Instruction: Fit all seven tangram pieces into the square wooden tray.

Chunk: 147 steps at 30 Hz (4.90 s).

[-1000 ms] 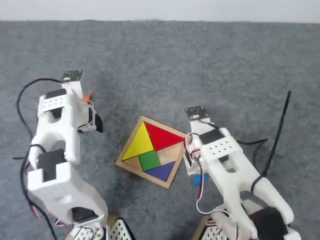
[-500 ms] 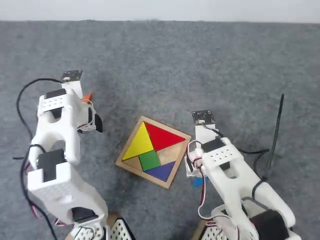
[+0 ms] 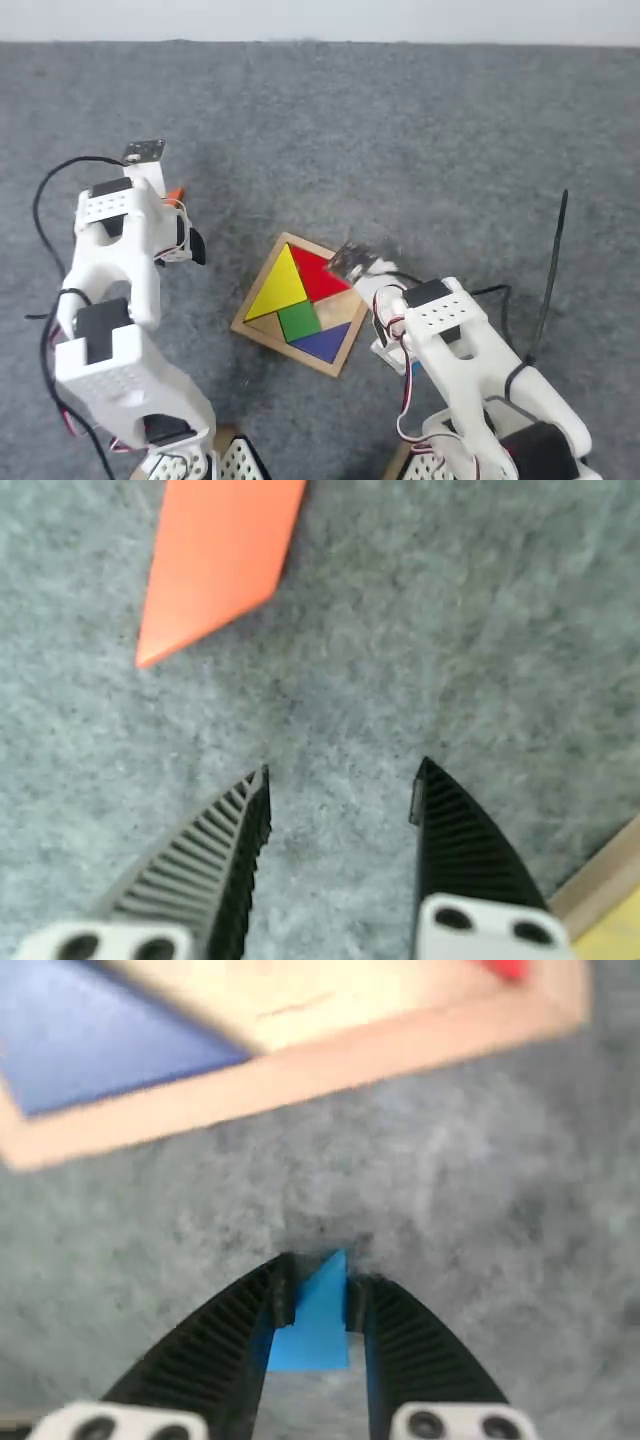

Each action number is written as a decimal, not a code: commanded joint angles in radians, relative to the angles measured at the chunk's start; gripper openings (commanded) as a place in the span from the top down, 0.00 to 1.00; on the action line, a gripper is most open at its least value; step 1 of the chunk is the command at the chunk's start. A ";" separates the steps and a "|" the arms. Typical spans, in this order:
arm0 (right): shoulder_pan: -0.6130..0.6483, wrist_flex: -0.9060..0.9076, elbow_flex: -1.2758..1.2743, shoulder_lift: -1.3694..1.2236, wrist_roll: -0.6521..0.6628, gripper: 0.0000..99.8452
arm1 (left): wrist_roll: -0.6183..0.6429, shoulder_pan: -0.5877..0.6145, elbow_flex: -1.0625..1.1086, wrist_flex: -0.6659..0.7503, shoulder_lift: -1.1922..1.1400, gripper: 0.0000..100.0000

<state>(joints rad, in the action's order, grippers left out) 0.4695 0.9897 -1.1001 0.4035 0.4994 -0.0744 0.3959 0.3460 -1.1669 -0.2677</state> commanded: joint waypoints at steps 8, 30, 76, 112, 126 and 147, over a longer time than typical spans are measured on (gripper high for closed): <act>0.008 0.022 0.109 0.030 0.433 0.90 | -0.014 -0.002 -0.025 0.006 0.011 0.78; -0.076 0.234 0.176 0.015 -0.551 0.80 | -0.014 -0.002 -0.025 0.003 0.009 0.78; 0.139 0.153 0.051 -0.101 -0.262 0.77 | -0.014 0.000 -0.025 0.006 0.009 0.78; -0.179 -0.186 0.083 0.156 0.482 0.97 | -0.015 0.000 -0.025 0.005 0.009 0.78; -0.068 0.013 0.138 0.156 -0.431 0.96 | -0.015 0.000 -0.025 0.005 0.009 0.78; 0.189 -0.150 -0.006 0.153 -0.416 0.97 | -0.015 0.000 -0.025 0.003 0.009 0.78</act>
<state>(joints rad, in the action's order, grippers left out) 0.6506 0.9022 -1.0848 0.5186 0.0207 -0.0744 0.3959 0.3460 -1.1669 -0.2677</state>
